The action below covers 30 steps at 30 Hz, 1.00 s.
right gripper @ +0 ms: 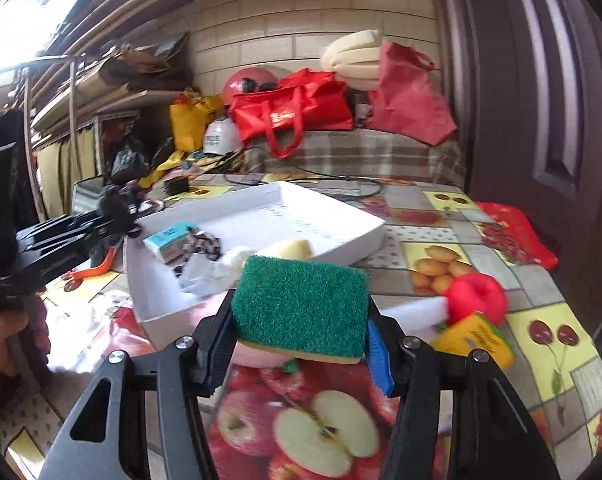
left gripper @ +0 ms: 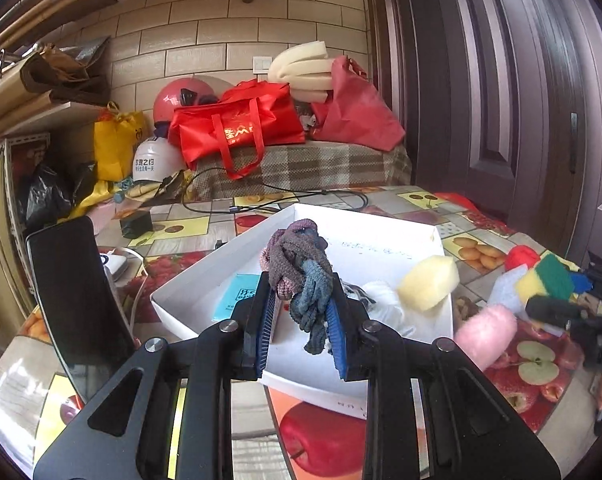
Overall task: Organize soft objects
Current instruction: 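Carry the glove and green-yellow sponge into the white box and open both tools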
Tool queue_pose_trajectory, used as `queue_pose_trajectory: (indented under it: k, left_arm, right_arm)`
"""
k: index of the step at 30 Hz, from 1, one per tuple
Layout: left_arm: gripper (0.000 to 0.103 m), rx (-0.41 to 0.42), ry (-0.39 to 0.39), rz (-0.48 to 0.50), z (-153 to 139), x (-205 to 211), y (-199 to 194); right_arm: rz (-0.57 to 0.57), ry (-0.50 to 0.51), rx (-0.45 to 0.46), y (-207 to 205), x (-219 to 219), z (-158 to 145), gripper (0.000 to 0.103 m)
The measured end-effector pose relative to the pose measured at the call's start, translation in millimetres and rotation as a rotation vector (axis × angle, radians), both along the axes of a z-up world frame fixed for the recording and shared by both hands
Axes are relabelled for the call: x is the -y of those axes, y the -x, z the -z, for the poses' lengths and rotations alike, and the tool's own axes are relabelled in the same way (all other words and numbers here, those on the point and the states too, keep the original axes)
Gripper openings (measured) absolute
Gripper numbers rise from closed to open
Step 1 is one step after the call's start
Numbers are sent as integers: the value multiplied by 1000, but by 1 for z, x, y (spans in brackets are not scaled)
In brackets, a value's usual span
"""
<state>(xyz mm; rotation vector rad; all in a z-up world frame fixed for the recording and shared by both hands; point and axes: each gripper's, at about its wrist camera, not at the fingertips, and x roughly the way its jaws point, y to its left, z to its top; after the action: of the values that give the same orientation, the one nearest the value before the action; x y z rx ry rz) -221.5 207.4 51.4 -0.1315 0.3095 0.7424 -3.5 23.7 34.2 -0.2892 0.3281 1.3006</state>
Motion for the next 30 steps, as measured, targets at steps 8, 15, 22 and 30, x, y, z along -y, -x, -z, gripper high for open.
queue_pose_trajectory:
  k: [8,15,22,30]
  left_arm:
    - [24,47,74,-56,0,-32,-1]
    - [24,18,30,-82,-1,-58,-23]
    - [24,-6,77,-26,0,-86,-55]
    - [24,-60,139,-7,5,-100,-77]
  right_arm:
    - [-136,49,-22,39,-51,5,56]
    - [-181,142,-96,48,-94,15,56]
    - [-87,188,-115,32,-117,21,56]
    - [24,177,-179,8,-122,20,56]
